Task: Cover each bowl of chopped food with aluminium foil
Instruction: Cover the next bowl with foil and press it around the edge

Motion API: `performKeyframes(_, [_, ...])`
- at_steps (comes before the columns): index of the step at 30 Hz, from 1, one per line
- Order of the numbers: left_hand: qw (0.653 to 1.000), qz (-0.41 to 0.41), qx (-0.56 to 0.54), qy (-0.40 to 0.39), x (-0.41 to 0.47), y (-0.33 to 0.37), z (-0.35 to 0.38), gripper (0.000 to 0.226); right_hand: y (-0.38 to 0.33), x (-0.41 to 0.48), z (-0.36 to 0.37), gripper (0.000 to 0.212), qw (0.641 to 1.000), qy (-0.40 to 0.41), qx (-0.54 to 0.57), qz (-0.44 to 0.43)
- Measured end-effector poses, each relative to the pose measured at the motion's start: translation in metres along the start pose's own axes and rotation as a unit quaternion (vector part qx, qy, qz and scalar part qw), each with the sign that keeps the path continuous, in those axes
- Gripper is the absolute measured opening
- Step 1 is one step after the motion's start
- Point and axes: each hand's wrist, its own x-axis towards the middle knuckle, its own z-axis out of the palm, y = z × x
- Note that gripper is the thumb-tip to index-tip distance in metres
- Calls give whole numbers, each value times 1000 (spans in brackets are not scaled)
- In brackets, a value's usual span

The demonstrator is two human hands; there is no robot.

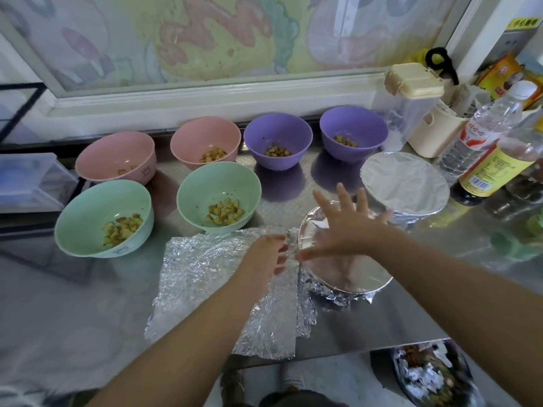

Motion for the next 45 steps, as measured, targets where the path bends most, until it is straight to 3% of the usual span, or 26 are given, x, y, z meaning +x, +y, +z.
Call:
performKeyframes(3, [997,-51,55,-32,-18,-17,4,17,2,4,3,153,996,-37,-67,-37])
performKeyframes(7, [987,-122,-84,-68,-19,-37,16,11,6,13,12,155,996,-41,-57,-46])
performKeyframes(11, [955,-159,-239,-78,-12,-50,21,10,8,13,15,153,996,-28,-66,-48])
performKeyframes(16, [938,-156,-296,-88,-4,-60,21,16,7,9,14,150,997,-24,-55,-44])
performKeyframes(23, [939,-137,-290,-122,2,-65,13,24,7,7,14,149,998,-19,-48,-48])
performKeyframes(27, [969,-75,-188,-143,7,-67,9,29,5,6,14,145,998,-14,-52,-43])
performKeyframes(29, [985,-22,-96,-144,10,-67,9,35,5,6,15,144,998,-12,-51,-40])
performKeyframes(31, [990,55,64,-114,12,-63,7,30,6,7,15,143,998,-10,-54,-41])
performKeyframes(33, [957,140,242,-78,13,-55,2,21,6,7,15,143,998,-9,-56,-42])
performKeyframes(35, [927,180,317,-82,15,-45,-2,15,6,7,15,144,997,-8,-57,-43])
performKeyframes(39, [896,207,379,-100,24,-28,-6,9,7,8,17,145,997,-5,-55,-47])
performKeyframes(41, [897,196,382,-108,27,-23,-5,12,7,9,18,146,997,-4,-55,-48])
performKeyframes(43, [927,149,325,-115,28,-23,-4,18,8,10,19,147,997,-3,-53,-47])
performKeyframes(45, [970,72,196,-121,27,-24,-2,24,8,11,21,147,997,0,-54,-46])
